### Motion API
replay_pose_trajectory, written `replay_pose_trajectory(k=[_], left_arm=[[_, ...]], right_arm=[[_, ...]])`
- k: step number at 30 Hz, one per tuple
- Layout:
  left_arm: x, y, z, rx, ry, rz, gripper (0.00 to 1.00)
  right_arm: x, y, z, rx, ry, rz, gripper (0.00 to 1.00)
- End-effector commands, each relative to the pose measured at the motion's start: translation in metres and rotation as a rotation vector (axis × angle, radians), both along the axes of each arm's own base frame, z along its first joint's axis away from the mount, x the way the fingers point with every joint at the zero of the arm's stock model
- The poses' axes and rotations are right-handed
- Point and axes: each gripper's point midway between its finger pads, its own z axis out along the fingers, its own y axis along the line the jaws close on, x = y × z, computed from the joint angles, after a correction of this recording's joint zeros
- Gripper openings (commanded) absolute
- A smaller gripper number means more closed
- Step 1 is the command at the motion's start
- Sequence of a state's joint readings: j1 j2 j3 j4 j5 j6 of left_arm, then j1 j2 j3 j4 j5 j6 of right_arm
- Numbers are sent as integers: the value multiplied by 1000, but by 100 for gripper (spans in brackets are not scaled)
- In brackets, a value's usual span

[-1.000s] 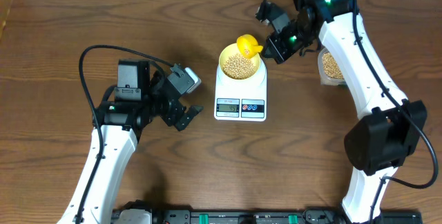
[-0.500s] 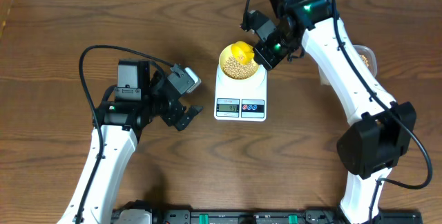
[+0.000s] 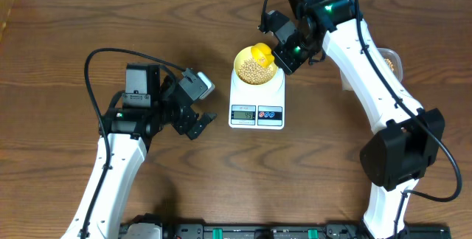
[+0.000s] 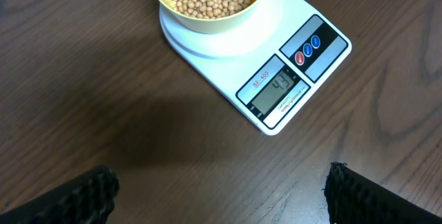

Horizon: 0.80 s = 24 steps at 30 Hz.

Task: Scoop item into bowl and weigh 50g on scale
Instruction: 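Shake the tilted scoop over the bowl to add soybeans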

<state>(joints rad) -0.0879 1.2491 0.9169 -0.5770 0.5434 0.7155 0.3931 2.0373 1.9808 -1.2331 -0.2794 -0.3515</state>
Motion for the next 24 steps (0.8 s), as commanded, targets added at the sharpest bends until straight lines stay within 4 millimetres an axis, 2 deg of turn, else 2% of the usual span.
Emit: replay_pose_trajectory(k=[1,24], left_arm=[[1,2,-2,13,-3,-7,97],[1,2,-2,13,-3,-7,98]], right_arm=[[-1,1,11,-3,-37,17,1],[1,1,12,-4,-56,45,1]])
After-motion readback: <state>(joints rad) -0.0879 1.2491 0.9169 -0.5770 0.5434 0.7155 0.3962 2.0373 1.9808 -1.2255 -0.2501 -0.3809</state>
